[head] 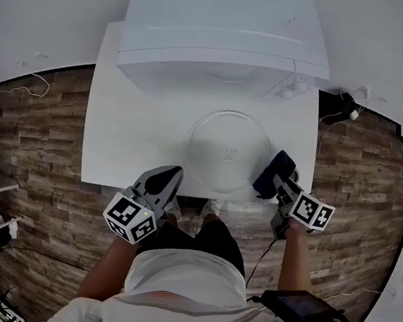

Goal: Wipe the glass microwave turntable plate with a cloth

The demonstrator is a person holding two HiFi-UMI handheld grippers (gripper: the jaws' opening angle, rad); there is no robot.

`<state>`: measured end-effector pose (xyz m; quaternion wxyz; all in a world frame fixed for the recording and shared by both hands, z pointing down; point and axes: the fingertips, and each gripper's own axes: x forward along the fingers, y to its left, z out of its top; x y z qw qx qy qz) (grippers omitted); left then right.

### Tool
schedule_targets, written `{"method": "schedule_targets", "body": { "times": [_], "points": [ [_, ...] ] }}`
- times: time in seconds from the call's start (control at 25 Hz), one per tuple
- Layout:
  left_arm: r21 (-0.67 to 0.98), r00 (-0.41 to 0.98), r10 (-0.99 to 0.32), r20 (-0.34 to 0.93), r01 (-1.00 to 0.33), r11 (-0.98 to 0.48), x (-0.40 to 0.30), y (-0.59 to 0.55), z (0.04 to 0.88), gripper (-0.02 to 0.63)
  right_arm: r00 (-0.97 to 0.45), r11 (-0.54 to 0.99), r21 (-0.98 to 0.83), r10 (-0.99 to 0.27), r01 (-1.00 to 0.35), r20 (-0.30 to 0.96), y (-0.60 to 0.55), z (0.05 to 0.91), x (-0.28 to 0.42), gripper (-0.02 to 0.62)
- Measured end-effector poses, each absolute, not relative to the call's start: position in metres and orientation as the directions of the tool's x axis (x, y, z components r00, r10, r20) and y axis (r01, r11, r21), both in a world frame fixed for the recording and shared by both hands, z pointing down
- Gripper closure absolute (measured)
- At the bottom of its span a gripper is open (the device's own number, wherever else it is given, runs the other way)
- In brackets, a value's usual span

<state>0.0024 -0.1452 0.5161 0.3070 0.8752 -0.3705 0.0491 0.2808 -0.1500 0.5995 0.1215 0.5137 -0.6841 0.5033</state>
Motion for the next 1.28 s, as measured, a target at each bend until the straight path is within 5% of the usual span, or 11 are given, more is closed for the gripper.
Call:
{"method": "schedule_targets", "body": {
  "times": [0.48, 1.28],
  "points": [
    [0.460, 0.804, -0.567, 0.181, -0.579, -0.674, -0.043, -0.134, 0.457, 0.595, -0.266, 0.060, -0.527, -0.908, -0.848, 0.324, -0.111, 0.453, 0.245, 0.531],
    [0.342, 0.842, -0.538, 0.044, -0.519, -0.784, -0.046, -0.063, 0.370, 0.595, -0.200, 0.165, -0.329, -0.977, -0.930, 0.076, 0.011, 0.347, 0.212, 0.532]
  ]
}}
